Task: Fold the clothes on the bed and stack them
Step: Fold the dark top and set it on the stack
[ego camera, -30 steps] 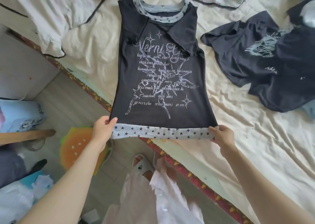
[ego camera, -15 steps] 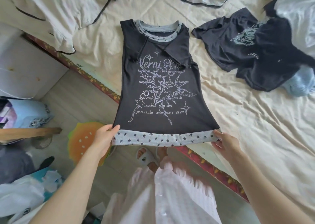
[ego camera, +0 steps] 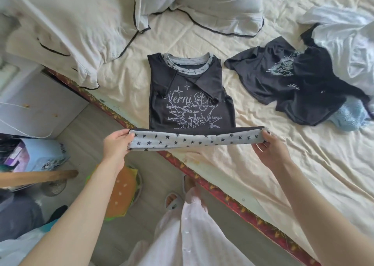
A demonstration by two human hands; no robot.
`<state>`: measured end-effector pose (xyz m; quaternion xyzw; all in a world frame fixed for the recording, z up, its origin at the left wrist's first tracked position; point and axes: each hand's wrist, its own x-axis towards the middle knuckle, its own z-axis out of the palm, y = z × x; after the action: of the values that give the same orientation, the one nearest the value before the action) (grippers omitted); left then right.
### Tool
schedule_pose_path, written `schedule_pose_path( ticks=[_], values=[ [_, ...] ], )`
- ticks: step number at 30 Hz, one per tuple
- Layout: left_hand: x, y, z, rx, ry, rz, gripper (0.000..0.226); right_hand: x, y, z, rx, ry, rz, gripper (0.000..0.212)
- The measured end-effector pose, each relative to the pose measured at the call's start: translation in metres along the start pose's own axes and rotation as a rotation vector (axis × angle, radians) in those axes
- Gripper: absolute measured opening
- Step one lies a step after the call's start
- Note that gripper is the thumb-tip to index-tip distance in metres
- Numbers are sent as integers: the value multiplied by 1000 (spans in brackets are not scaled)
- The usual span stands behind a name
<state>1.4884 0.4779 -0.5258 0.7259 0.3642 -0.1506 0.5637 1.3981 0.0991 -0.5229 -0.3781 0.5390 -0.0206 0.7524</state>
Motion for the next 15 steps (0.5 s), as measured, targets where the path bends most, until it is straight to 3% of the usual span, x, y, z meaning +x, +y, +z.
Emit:
schedule_pose_path(
  ticks=[7,11,15],
  values=[
    [47,62,31,62,79,143,7,50,-43,64,4,-33,-19,4],
    [76,87,56,157,98,194,20,84,-60,97,-83,-6,-36,4],
    [113,107,83,193,123,226,11,118,-74,124,-46,71,-21,3]
  ],
)
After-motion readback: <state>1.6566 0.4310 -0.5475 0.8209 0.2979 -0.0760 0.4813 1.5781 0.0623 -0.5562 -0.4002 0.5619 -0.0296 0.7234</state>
